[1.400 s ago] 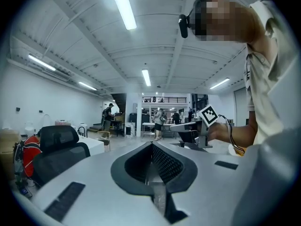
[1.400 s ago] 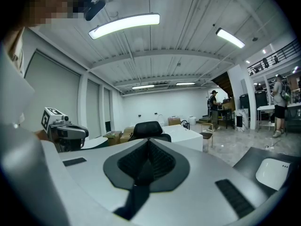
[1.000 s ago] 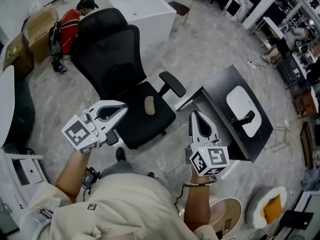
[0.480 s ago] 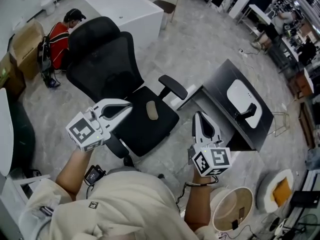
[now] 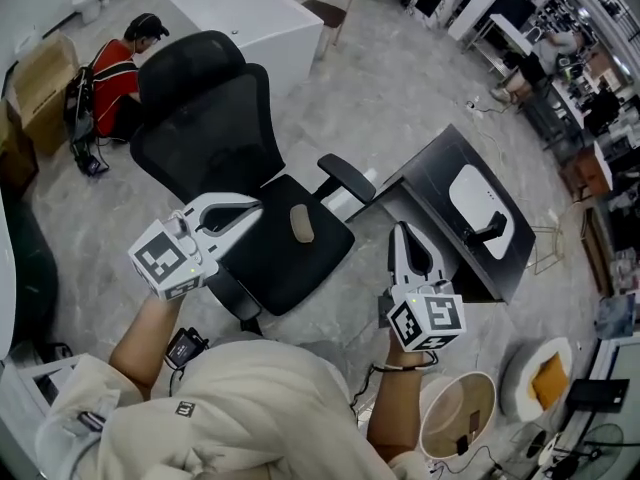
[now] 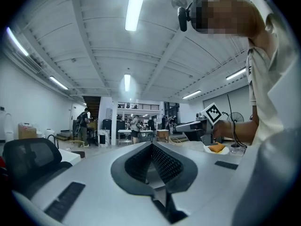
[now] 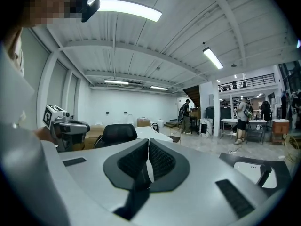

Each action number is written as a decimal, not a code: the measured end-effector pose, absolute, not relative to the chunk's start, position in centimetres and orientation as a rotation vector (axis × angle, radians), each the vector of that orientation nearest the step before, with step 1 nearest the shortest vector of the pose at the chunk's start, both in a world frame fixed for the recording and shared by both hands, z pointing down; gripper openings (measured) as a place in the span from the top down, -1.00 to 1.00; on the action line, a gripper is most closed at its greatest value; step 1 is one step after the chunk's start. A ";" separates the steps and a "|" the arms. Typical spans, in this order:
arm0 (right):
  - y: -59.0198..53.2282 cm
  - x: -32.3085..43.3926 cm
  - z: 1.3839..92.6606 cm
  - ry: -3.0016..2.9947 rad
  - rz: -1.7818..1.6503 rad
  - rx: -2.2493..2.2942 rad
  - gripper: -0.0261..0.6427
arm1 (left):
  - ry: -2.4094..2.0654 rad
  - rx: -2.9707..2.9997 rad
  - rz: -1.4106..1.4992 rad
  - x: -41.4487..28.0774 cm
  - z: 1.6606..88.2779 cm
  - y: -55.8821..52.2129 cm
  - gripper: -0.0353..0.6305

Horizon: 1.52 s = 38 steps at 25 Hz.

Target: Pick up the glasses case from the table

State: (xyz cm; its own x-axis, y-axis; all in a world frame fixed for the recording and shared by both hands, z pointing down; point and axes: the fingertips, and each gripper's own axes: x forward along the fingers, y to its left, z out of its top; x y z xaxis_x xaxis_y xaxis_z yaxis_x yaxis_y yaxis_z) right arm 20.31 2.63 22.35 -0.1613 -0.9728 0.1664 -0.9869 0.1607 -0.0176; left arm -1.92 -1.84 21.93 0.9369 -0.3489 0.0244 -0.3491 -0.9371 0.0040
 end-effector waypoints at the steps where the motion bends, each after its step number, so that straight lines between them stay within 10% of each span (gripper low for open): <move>1: 2.7 20.0 22.2 -2.303 0.180 1.949 0.85 | -0.563 3.079 0.033 -2.2 22.0 -1.8 0.85; 38: -18.3 16.5 35.3 -2.509 0.478 1.339 0.84 | -1.121 2.722 0.120 -6.1 28.7 -12.3 0.85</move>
State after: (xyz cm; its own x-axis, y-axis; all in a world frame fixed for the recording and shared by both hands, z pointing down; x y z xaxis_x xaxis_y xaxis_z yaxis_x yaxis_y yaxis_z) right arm 16.46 -18.25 35.31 -0.5429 -0.7526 0.3727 -0.8369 0.5218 -0.1654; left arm -6.12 -12.31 28.70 0.7100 -0.6884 0.1486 -0.7042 -0.6943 0.1485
